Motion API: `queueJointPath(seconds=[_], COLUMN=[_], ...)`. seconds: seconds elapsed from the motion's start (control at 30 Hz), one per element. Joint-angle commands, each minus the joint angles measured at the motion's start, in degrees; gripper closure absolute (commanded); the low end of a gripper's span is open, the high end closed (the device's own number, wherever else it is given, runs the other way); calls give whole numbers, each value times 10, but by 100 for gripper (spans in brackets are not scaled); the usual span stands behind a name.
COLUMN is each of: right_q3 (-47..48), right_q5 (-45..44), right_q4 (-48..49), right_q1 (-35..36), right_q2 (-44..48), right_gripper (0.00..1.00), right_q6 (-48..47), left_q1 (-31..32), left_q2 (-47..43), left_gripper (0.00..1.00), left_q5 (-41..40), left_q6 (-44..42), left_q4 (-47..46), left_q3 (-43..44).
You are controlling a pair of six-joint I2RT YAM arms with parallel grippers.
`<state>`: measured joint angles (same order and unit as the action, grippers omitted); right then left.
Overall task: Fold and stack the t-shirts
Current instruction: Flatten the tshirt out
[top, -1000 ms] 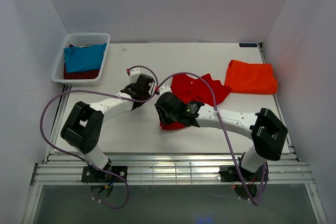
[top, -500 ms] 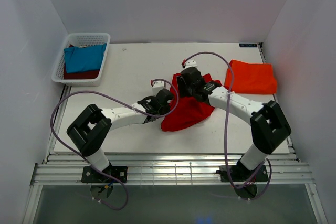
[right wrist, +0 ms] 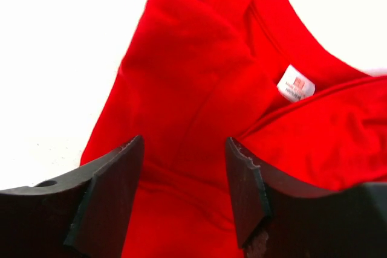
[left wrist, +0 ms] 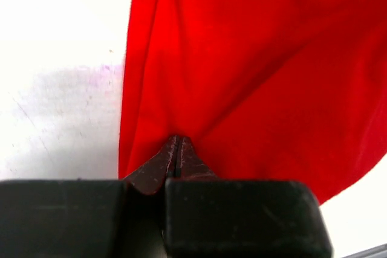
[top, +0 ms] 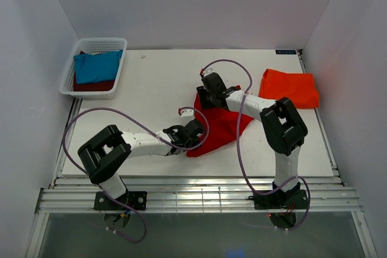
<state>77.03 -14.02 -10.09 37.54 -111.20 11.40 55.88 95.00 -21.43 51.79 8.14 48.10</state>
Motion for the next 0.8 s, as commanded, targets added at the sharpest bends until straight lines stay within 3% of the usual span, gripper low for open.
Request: queueJointPath(seconds=[0.0,0.1,0.4,0.57,0.67,0.7,0.77], right_q3=[27,30,24,27,29,30,30], right_q5=[19,23,-31,-10,6,10,14], right_q4=[20,18,2,-1,-1,-1,0], right_q1=[-4,-6,-10,-15,-16,-16,-16], right_q2=[-16,-28,-24,-42,-60,-64,-73], right_gripper=[42,46,46,48,64,76,85], right_q6=[-7,-7,-16,-17,-16,-16,-15], left_q1=[13,18,23,23,23,23,23], left_q2=[-30,-42,-58,-46,-49,-50,-54], left_gripper=[100,100,100,100,100,100,100], left_q5=[5,6,-10,-11,-14,-17,-27], left_q6=[28,39,39,39,45,45,48], left_q4=[22,27,35,37,42,44,52], left_q3=[-30,-51,-53,-49,-52,-54,-55])
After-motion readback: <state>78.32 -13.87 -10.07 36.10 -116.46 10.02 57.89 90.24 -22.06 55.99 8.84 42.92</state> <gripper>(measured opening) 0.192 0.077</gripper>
